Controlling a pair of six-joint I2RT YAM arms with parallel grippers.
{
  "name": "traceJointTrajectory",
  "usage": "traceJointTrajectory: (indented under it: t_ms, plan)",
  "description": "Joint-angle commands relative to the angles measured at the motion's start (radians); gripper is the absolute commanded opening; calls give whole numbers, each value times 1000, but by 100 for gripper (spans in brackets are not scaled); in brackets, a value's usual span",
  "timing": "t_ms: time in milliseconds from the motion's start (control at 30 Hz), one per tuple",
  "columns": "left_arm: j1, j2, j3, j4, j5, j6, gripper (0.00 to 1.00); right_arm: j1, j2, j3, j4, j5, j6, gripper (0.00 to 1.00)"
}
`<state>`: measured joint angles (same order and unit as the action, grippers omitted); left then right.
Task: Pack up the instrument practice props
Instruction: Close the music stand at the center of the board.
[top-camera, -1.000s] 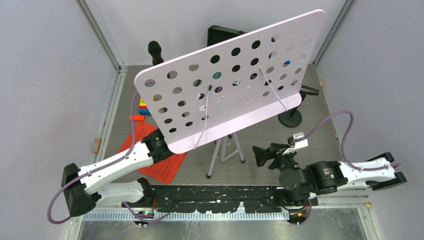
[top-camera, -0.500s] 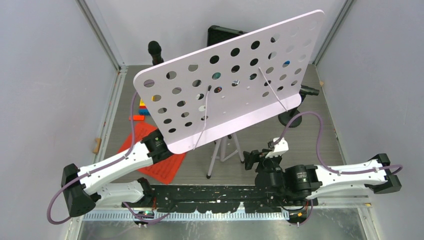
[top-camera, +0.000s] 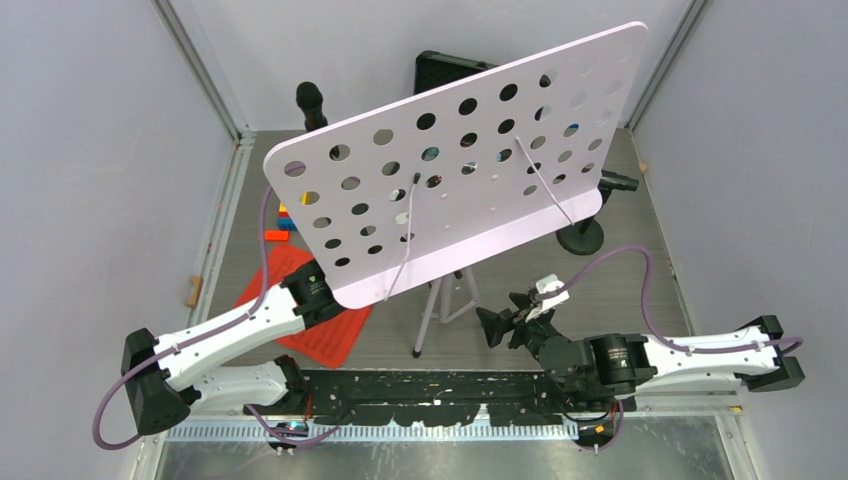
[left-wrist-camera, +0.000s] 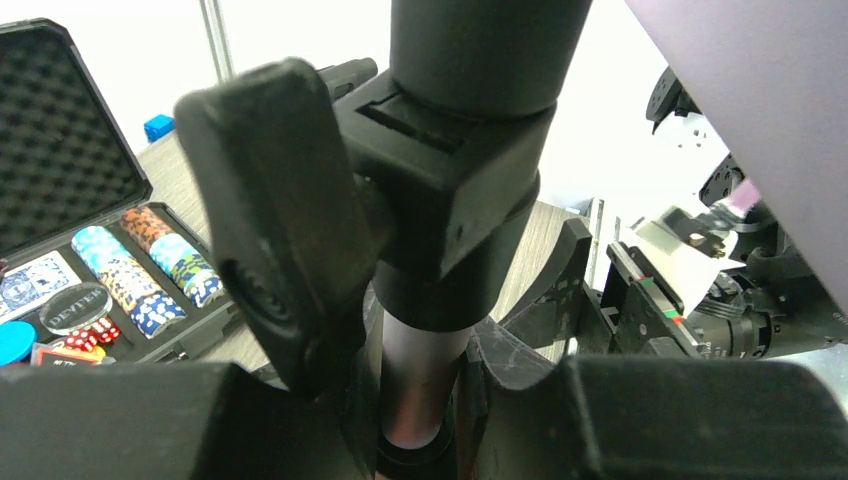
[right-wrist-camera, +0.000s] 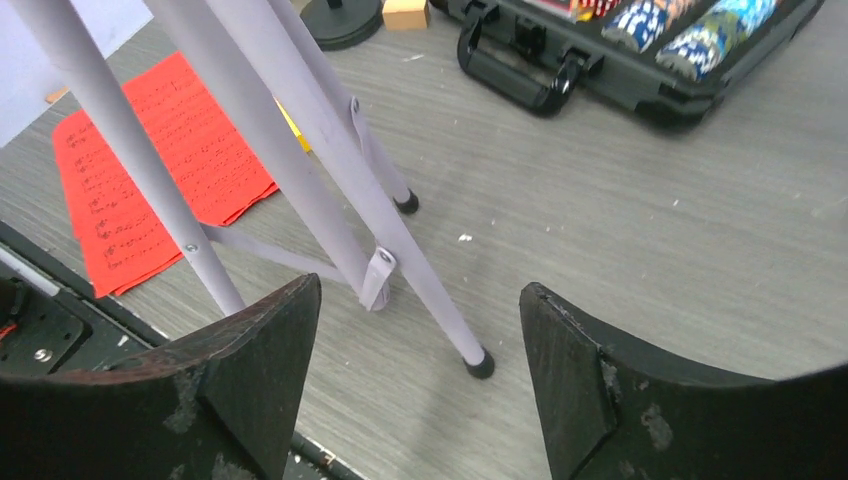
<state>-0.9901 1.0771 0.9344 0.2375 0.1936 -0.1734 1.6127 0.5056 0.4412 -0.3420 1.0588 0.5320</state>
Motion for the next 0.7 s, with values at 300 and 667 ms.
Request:
traceJointTrajectory:
  t_ms: [300, 667]
  plan:
    - [1, -36, 3, -20, -19, -90, 0, -47, 252, -6, 597, 5, -594, 84]
    - [1, -38, 1, -8, -8, -108, 0, -168, 339, -32, 715, -20, -622, 36]
